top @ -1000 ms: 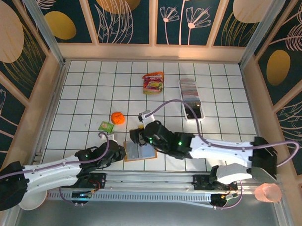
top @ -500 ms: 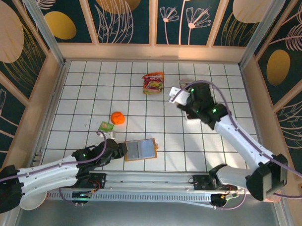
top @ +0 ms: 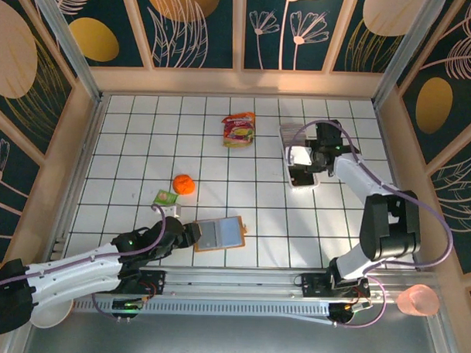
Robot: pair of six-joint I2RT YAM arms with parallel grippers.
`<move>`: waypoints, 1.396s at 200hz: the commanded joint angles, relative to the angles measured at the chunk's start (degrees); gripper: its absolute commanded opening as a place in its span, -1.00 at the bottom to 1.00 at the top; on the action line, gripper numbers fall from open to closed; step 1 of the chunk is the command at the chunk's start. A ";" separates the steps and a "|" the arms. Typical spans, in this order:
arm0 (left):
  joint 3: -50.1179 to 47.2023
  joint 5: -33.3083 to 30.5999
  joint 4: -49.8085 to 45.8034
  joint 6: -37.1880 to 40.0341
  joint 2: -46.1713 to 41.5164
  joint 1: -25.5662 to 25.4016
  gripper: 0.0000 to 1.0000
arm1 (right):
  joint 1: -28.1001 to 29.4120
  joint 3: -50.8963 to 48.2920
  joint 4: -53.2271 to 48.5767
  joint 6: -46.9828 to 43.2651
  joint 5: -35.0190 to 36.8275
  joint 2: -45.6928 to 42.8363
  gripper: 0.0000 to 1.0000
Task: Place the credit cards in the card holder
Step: Pick up the credit card from the storage box.
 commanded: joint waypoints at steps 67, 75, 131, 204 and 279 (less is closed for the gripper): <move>-0.24 0.76 0.78 -1.08 -0.90 -0.04 0.12 | 1.87 -0.07 7.09 -5.77 -0.52 4.01 -0.19; -0.17 0.76 0.77 -1.02 -0.87 -0.14 0.12 | 1.86 -0.16 7.14 -5.83 -0.43 3.85 -0.23; -0.33 1.09 0.86 -1.28 -0.89 -0.04 0.11 | 2.09 -0.26 4.97 -5.53 -0.87 3.69 -0.08; -0.24 0.83 1.03 -1.12 -0.61 -0.02 0.10 | 3.12 -1.73 7.85 -7.33 0.79 6.51 0.22; -0.73 0.82 0.95 -1.55 -0.89 0.00 0.08 | 4.11 -1.80 11.20 -8.42 1.76 9.13 0.13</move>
